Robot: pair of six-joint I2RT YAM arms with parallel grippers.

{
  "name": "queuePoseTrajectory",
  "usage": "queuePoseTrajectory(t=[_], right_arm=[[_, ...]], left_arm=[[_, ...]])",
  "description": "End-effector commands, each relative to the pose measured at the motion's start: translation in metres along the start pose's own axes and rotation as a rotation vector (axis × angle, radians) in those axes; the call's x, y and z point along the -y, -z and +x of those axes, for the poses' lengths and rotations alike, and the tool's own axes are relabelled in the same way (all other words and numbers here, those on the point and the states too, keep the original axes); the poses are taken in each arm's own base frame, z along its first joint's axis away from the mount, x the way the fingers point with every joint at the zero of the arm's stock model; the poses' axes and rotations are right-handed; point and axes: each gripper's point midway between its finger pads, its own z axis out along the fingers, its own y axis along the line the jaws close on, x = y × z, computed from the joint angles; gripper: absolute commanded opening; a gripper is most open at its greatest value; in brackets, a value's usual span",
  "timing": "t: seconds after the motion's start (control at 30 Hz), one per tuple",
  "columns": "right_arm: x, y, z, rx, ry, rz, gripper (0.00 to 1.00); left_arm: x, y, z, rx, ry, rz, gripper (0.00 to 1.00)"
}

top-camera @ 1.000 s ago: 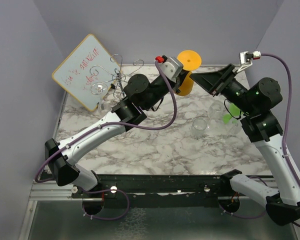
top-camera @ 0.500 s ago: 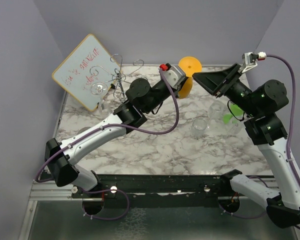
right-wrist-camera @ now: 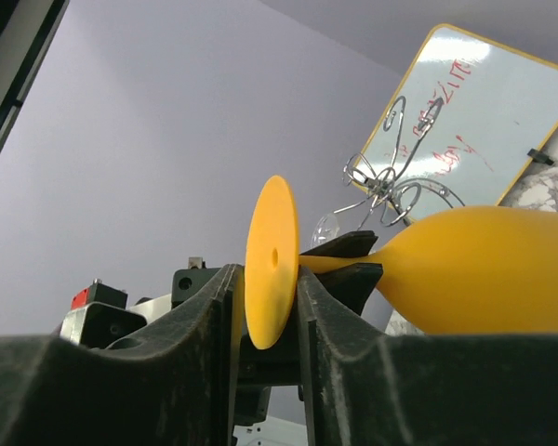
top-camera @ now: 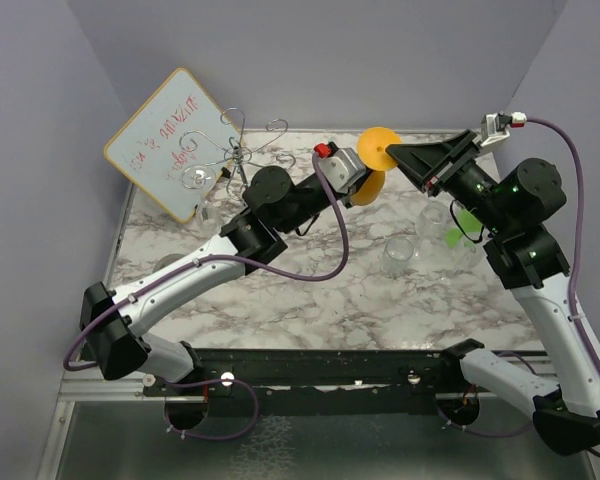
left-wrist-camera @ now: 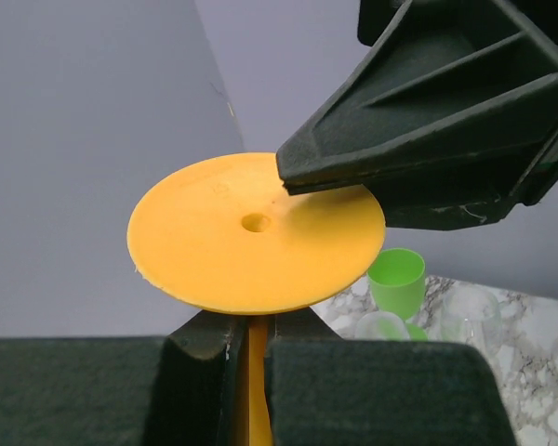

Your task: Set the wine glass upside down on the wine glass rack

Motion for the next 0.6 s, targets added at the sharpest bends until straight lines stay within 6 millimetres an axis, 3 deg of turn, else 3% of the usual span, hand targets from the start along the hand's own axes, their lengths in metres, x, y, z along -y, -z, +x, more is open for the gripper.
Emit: queuePoseTrajectory(t=[0.0,0.07,0.13,0.23,0.3,0.4,0.57], right_arm=[[0.007,-0.003,-0.001,0.014,-0.032,0.017,0.23],[0.007,-0.005,0.001,0.007,-0.041,0.009,0.10],[0.008,-0.008,0.001,0.001,-0.046,0.008,0.01],[0.006,-0.011,-0.003,0.012,-0.040,0.007,0.01],[0.006,-0.015,-0.006,0.022,-0.033,0.013,0.01],[0.011,-0.024,-0.011,0.038,-0.020,0.028,0.01],[0.029,-0.046,-0.014,0.038,-0.013,0.056,0.00]], left_arm=[[0.008,0.009,-0.017,0.049,-0.007,0.046,0.00],[0.005,0.011,-0.018,0.047,0.008,0.028,0.00],[0.002,0.014,-0.017,0.041,0.022,0.007,0.15],[-0.006,0.025,-0.017,0.029,0.060,-0.053,0.44],[-0.013,0.034,-0.019,0.015,0.099,-0.102,0.57],[-0.025,0.053,-0.022,-0.028,0.152,-0.177,0.68],[-0.045,0.091,-0.031,-0.147,0.228,-0.304,0.78]])
